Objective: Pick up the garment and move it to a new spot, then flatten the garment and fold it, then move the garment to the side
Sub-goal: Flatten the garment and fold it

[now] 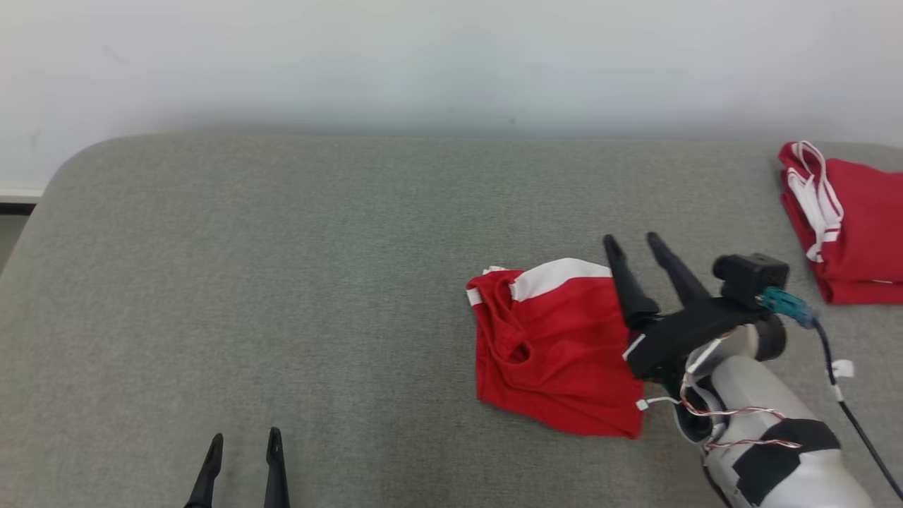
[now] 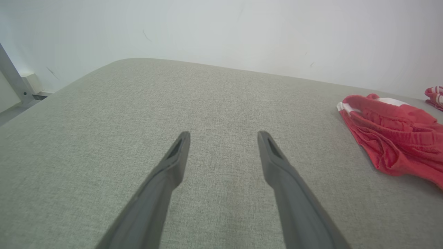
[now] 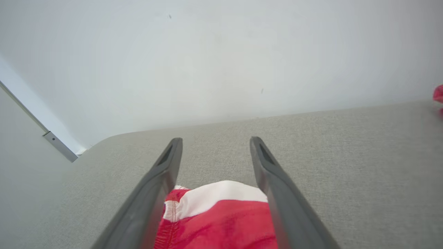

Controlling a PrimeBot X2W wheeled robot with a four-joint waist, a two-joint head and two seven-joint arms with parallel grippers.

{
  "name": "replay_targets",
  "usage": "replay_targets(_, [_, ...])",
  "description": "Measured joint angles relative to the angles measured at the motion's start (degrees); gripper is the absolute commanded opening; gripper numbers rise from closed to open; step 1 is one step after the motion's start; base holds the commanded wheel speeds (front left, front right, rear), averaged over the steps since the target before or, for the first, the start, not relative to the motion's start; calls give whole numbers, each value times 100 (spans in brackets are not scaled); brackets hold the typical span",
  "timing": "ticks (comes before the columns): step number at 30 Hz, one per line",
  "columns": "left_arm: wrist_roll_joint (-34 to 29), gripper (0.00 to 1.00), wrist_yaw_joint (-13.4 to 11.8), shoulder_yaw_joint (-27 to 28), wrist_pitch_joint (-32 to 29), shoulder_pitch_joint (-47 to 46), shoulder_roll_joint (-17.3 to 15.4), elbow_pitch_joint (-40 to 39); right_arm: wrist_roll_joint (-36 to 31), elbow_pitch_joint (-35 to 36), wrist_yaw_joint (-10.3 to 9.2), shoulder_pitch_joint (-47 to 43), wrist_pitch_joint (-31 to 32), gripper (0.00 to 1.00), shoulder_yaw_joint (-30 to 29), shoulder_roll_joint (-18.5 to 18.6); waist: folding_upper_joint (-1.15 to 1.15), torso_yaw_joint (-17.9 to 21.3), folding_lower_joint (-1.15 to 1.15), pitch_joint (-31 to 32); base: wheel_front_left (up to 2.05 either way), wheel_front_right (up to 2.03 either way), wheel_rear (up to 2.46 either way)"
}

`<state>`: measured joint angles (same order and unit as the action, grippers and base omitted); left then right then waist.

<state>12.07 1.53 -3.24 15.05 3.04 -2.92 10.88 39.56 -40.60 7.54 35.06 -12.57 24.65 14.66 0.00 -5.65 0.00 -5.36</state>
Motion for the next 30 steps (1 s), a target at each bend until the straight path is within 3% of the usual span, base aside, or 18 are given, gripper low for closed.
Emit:
replay_targets(5, [-166, 100, -10, 136, 0, 30, 0, -126, -421, 483, 0, -334, -223, 100, -436, 240, 0, 244, 0, 43, 0, 0, 0])
replay_targets(10, [-287, 100, -55, 266, 0, 33, -1, -248, -1106, 1558, 0, -1038, -242, 100, -1159, 185, 0, 486, -1, 79, 0, 0, 0])
replay_targets(17, [-370, 100, -58, 328, 0, 38, -1, -356, -1788, 2631, 0, -2284, -243, 100, -2017, -323, 0, 711, -1, 167, 0, 0, 0])
replay_targets(24, [-401, 100, -62, 316, 0, 112, 0, -372, -2203, 3197, 0, -3101, -252, 100, -2312, -834, 0, 821, -1, 286, 0, 0, 0])
replay_targets(30, [-402, 100, -63, 255, 0, 167, 0, -356, -2530, 3298, 0, -3492, -252, 100, -2309, -1016, -1, 836, -1, 392, 0, 0, 0])
